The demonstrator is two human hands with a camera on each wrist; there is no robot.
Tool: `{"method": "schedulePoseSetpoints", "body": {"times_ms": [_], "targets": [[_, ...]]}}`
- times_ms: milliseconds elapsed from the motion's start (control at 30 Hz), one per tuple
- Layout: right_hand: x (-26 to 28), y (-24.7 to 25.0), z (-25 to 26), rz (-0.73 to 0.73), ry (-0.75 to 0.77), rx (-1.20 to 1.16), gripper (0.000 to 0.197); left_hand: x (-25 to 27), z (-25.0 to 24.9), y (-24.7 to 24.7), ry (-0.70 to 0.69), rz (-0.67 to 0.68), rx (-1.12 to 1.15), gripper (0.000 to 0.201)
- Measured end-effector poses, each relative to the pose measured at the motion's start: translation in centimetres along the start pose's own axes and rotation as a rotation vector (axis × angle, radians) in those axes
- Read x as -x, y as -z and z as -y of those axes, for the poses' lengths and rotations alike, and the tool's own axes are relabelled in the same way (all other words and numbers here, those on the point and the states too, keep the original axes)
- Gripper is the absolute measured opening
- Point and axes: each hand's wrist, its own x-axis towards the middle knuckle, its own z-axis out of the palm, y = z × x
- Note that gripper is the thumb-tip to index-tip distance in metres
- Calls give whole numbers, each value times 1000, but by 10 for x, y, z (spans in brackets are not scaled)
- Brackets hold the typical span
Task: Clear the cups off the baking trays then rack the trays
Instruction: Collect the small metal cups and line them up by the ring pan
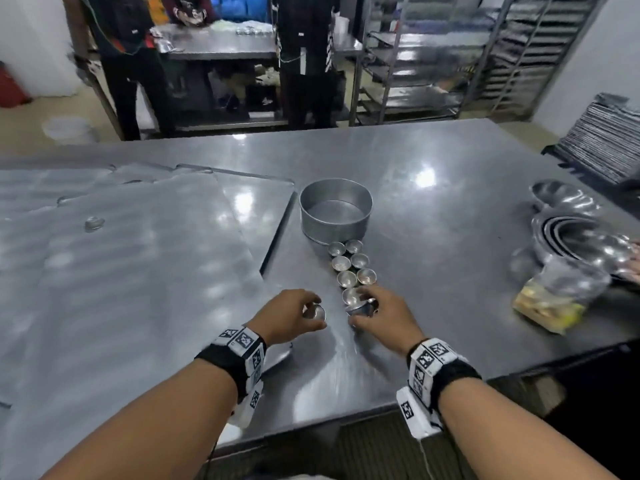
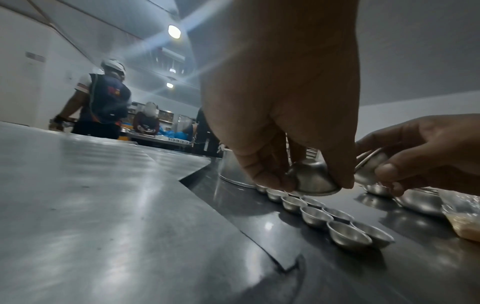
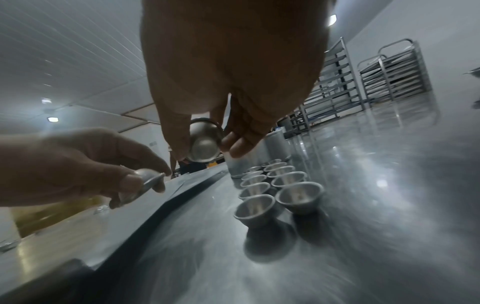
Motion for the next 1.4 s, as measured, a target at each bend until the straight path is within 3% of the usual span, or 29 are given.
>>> {"method": "schedulePoseSetpoints", "body": {"times_ms": [233,667,900,1100,1233,1400], "targets": [[37,-1,-23,-13,-68,32,51,-1,-9,-22,-31,57,70,29],[77,-42,-30,-38,-283,47,62,7,-1,-55,-108,165,-109,22],[76,-44,-31,0,-262,63,64,12,4,-62,-92,152,-134,23],[70,-30,-39,86,-208,63,70,13,12,-59,-19,163,-170,64],[66,-18,-48,155,-159,114,69,16,2,-57,34,133,-251,45],[60,-6,-60,227,-104,158,72,16,-17,-69,94,101,-249,49]]}}
